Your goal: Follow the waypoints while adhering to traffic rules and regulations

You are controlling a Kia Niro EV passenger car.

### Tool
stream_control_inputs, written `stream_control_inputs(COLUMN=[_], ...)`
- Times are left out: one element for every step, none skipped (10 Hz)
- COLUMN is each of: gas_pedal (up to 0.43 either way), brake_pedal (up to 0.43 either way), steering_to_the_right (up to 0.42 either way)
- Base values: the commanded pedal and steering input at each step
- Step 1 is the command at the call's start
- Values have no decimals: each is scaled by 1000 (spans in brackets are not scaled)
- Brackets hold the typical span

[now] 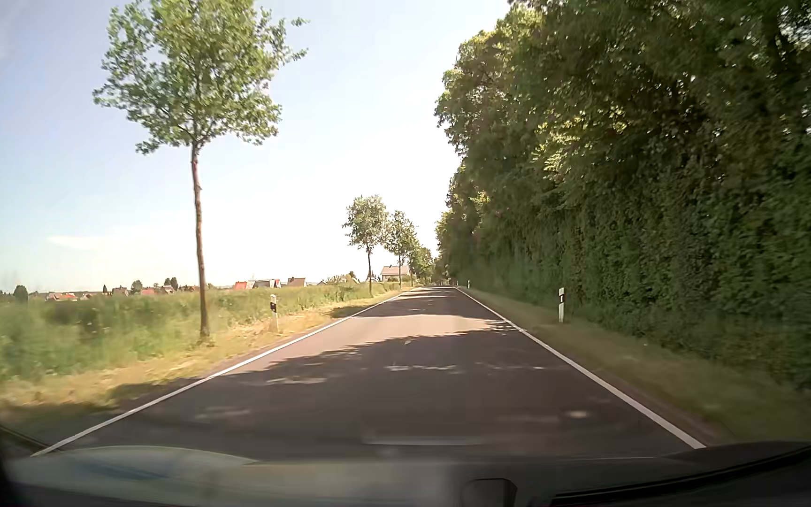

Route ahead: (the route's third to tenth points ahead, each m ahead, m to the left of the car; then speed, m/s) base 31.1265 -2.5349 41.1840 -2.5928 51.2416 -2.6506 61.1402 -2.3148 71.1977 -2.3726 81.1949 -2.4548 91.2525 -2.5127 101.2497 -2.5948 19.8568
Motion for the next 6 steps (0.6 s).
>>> stream_control_inputs(gas_pedal=[268, 268, 268, 268, 268, 268], brake_pedal=[6, 6, 6, 6, 0, 6], steering_to_the_right=[4, 4, 4, 4, 4, 3])
